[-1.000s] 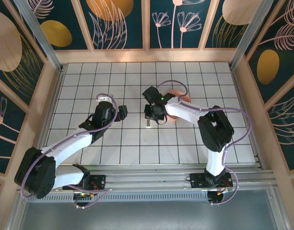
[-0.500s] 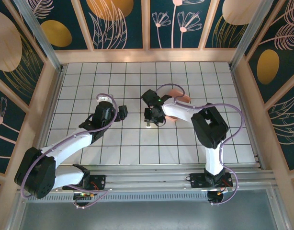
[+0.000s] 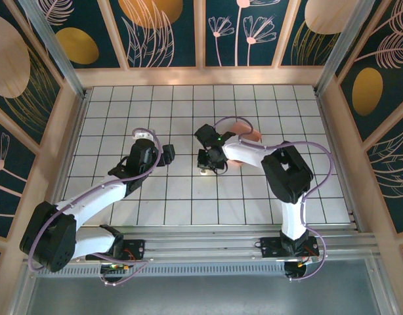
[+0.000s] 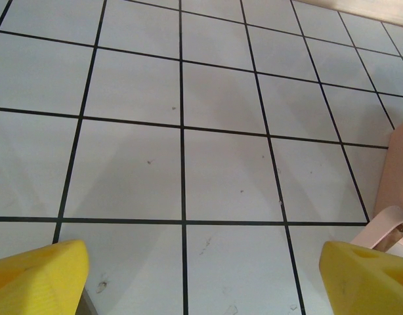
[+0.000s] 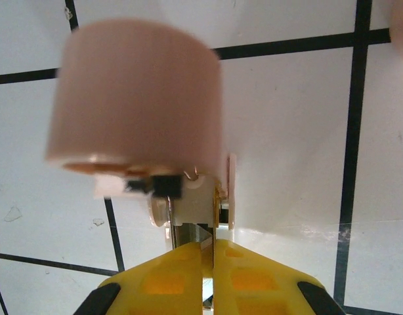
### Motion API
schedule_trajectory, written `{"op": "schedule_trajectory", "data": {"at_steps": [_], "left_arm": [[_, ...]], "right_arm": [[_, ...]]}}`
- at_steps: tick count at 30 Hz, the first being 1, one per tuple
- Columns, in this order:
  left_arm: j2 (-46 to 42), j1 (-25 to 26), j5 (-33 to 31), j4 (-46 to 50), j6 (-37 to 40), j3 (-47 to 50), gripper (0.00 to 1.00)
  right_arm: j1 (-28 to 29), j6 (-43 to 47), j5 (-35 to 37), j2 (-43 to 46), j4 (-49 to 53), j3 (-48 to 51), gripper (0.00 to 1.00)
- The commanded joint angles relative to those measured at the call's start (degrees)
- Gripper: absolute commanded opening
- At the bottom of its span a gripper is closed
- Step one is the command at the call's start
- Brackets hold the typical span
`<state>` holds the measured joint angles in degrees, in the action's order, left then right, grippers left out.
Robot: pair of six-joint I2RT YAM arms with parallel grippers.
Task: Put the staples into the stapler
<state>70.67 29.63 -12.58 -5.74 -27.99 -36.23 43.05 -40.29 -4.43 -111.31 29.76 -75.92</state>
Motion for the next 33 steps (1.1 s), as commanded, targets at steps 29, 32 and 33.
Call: {"op": "schedule_trajectory", "data": {"at_steps": [29,32,33], "left_arm": [[24.03,1.46,28.06,23.03,15.20,-32.07,0.87],[27.13,2.05,26.92,26.90,14.01,-35.76,0.86],[28.33,2.09,26.24,27.29,13.46,-36.31,0.86]], "right_arm": [[-9.02,2.75,-8.81,34.64,-20.30,26.75,0.33],[-9.79,0.77,-8.46,36.45,-20.18,29.25,0.34],[-10.14,0.49,-7.92,36.70,-19.13,29.43,0.35]]}}
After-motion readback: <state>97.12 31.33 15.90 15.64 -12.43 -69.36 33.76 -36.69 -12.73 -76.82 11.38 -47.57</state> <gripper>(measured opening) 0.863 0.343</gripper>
